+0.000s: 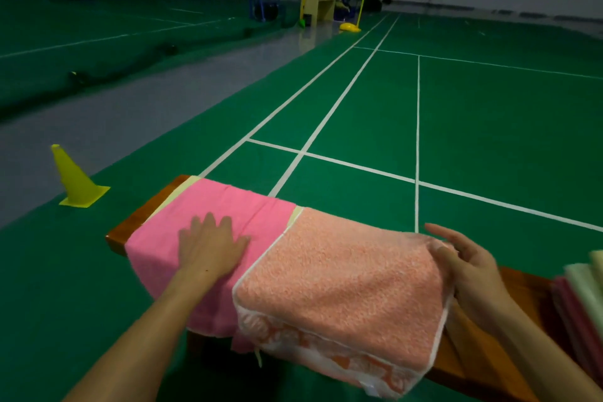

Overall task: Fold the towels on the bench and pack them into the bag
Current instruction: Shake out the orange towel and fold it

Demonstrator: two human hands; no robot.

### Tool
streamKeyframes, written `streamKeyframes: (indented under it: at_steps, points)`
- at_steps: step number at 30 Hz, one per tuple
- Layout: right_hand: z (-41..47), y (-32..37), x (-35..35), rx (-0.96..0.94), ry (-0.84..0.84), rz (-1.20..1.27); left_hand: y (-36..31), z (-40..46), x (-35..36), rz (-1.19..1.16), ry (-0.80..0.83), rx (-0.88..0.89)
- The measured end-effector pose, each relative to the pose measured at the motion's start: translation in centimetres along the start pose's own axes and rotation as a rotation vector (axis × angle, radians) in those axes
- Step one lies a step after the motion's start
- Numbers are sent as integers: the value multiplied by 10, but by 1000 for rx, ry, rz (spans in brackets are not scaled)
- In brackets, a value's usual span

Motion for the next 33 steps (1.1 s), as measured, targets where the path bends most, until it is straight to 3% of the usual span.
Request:
streamKeyframes:
  at_steps: [2,5,8,11,15,20,23,30,33]
  points:
    - [-5,-8,-22,12,0,-8,-56,-15,-10,-148,-91,270]
    - [-14,-18,-48,18,-1,-41,-127,-49,-12,-245,-44,564]
    - [-23,-22,-76,-15,-32,-102,-171,-75,3,-111,84,732]
    - [-28,-27,-97,-37,-53,-196,-197,-89,7,-72,159,792]
    - [-31,-40,-118,-52,-127,-254,-225,-99,-2,-179,133,709]
    - [-27,-64,-139,-39,-153,-306,-232,-84,-7,-591,119,358]
    - [-29,-70,-143,3,-159,-245,-234,-71,-9,-714,154,244]
    - [-41,-68,-143,214,-119,18,-241,-60,-13,-1110,651,113]
    - [-46,-64,-148,274,-119,50,-240,-65,-30,-1214,662,128]
Point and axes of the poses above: each hand's wrist, its own z-axis towards the middle knuckle, its own x-axis out of the palm, y = z × x, the point moved 6 cm from there along z, towards the middle knuckle, and after that the axes turned 6 degrees about -y, right-handed, at the moved point
